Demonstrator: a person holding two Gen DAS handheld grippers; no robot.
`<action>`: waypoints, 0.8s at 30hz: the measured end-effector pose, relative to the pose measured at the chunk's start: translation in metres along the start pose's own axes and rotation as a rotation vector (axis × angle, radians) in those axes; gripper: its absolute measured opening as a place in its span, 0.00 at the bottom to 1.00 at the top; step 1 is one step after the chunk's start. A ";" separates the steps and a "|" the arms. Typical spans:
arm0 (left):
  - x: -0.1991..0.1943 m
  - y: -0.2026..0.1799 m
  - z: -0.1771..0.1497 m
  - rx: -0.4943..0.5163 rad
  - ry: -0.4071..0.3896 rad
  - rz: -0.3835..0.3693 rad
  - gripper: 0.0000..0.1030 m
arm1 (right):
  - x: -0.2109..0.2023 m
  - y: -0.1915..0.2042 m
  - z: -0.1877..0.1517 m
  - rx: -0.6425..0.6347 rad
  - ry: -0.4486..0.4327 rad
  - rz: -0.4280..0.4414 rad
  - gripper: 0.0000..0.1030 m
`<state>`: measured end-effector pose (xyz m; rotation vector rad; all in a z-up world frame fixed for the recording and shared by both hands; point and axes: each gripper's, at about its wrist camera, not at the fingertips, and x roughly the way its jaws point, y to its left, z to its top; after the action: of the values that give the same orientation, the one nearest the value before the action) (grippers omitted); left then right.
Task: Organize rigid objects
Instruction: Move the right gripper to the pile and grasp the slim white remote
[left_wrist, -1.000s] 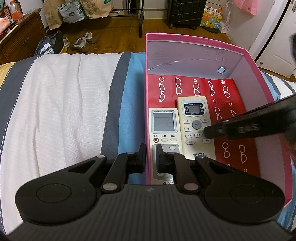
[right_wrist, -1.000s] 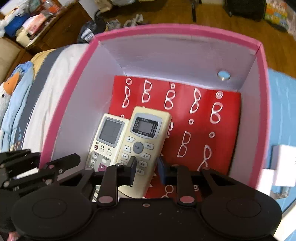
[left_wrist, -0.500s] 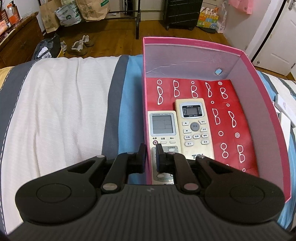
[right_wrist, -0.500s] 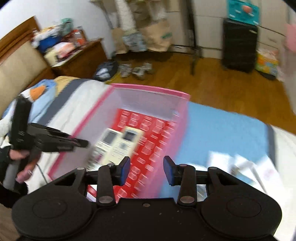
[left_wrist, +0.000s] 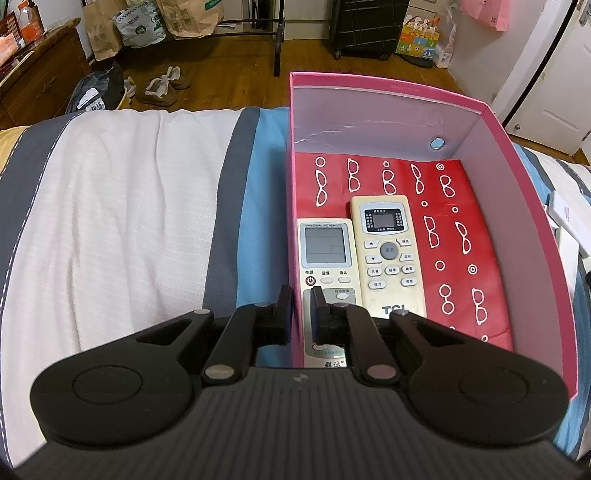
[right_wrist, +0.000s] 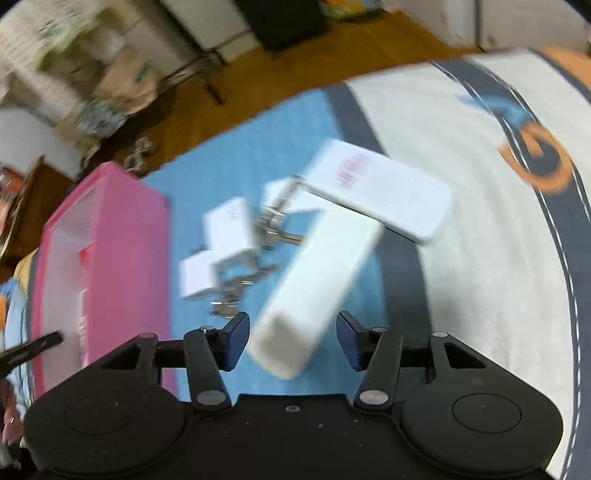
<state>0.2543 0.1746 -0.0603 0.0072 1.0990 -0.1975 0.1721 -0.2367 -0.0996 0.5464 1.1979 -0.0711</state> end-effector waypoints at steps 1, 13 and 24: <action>0.000 0.001 0.000 -0.006 -0.001 -0.001 0.09 | 0.005 -0.005 -0.001 0.022 0.006 0.005 0.56; -0.002 -0.004 -0.003 0.006 -0.028 0.017 0.08 | 0.045 -0.004 -0.006 0.070 -0.103 0.036 0.55; -0.005 -0.005 -0.001 0.011 -0.034 0.020 0.08 | 0.014 0.016 -0.003 -0.055 -0.178 0.061 0.20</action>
<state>0.2504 0.1710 -0.0555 0.0243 1.0632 -0.1854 0.1797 -0.2182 -0.1072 0.5171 1.0064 -0.0341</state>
